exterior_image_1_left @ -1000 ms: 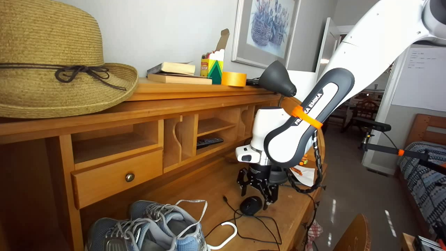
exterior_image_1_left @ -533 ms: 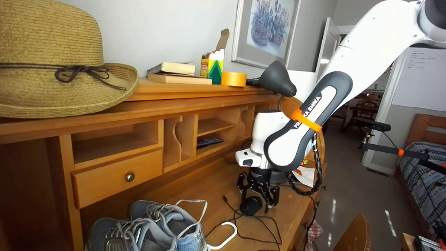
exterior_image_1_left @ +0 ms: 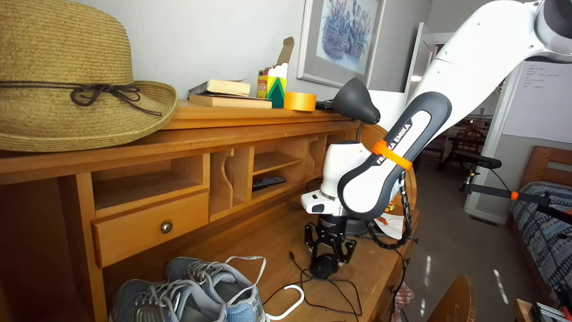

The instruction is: Turn the mouse to the right

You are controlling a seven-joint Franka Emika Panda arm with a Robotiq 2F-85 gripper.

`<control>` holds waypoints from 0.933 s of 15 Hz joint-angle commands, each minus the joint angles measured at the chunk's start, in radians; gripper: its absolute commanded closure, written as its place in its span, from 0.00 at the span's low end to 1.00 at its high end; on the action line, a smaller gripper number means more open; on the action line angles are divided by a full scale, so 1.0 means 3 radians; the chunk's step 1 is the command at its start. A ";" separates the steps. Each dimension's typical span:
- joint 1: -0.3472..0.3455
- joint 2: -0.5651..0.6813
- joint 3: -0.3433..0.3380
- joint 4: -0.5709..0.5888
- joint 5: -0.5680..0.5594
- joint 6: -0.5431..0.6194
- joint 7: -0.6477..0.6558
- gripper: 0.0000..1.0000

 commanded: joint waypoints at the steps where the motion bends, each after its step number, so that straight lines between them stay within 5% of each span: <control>1: 0.0000 0.0038 -0.0011 0.0015 -0.0020 0.0052 -0.0097 0.56; 4: 0.0013 0.0031 -0.0029 0.0030 -0.0003 0.0043 -0.0052 0.56; 14: 0.0335 -0.0092 -0.0583 0.0286 -0.0060 -0.0044 0.1761 0.56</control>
